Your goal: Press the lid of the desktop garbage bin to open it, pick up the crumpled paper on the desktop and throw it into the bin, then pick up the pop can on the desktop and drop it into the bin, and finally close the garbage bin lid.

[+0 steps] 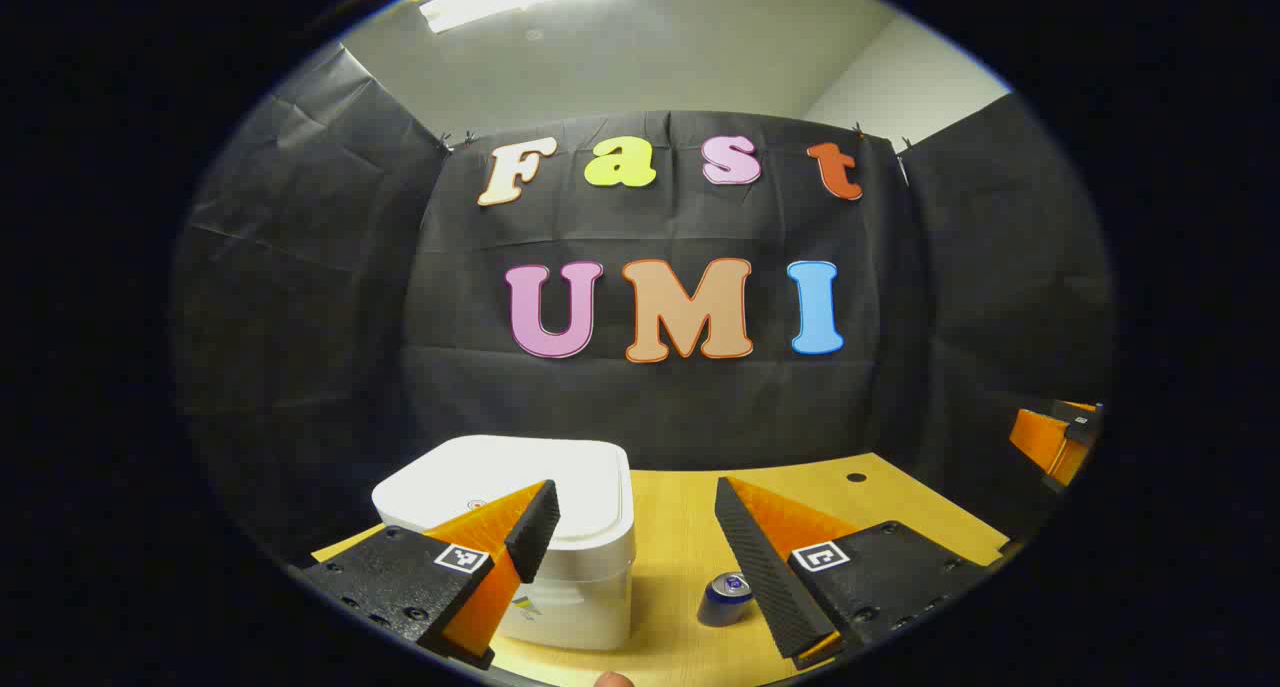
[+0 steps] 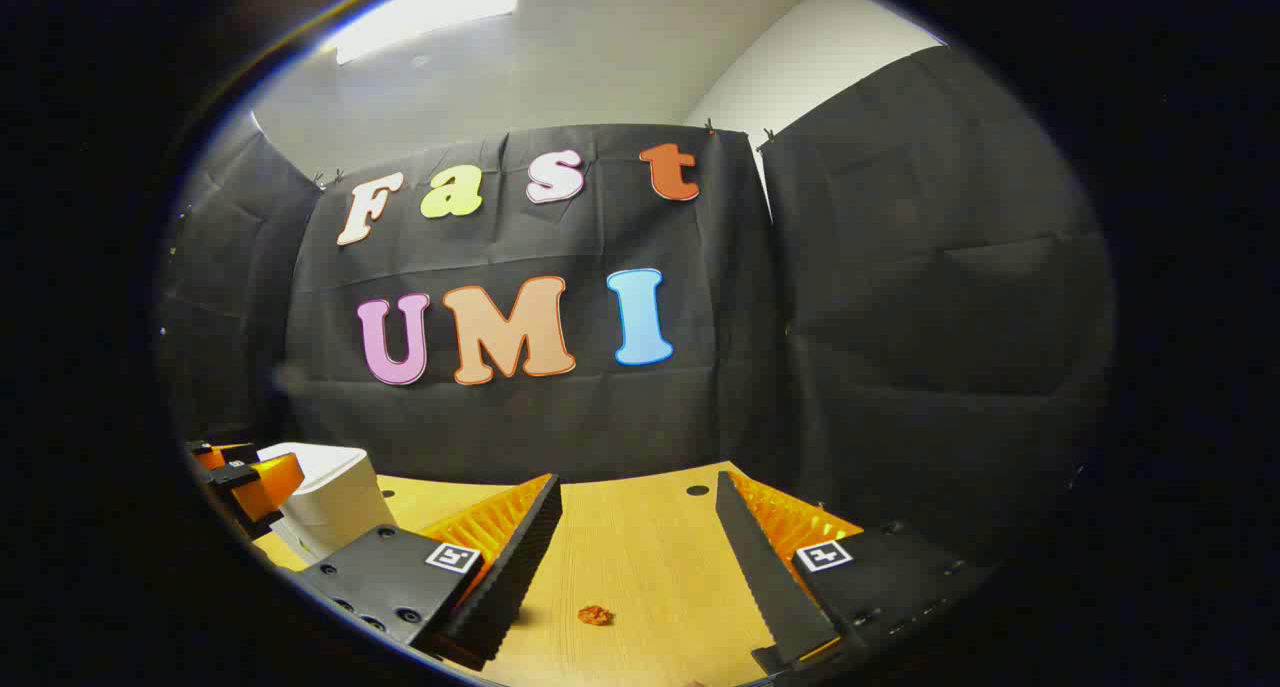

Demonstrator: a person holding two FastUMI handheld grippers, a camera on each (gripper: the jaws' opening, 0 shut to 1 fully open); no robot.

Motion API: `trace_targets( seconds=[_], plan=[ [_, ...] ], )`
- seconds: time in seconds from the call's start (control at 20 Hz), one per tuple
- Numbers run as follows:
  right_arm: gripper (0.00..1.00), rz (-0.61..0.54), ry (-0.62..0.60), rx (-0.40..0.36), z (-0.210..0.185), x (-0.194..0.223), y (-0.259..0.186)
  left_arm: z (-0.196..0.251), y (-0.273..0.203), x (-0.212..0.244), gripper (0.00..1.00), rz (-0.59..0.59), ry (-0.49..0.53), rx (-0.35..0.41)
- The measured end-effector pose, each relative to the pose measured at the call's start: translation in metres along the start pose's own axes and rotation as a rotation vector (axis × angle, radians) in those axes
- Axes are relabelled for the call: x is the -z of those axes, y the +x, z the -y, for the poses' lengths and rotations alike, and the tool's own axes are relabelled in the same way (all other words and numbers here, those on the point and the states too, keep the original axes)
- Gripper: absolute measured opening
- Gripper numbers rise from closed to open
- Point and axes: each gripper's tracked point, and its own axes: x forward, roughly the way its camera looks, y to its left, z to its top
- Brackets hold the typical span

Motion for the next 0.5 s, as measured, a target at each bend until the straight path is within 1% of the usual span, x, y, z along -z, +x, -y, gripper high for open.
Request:
trace_targets(
  seconds=[0.3, 0.5],
  plan=[
    [0.97, -0.008, -0.015, -0.027, -0.008, -0.002, 0.005, -0.002, 0.005, 0.002, 0.94, -0.006, -0.013, -0.014],
    [0.97, -0.043, -0.026, -0.048, -0.013, 0.009, 0.009, -0.007, 0.005, 0.001, 0.94, -0.003, -0.026, -0.037]
  ],
)
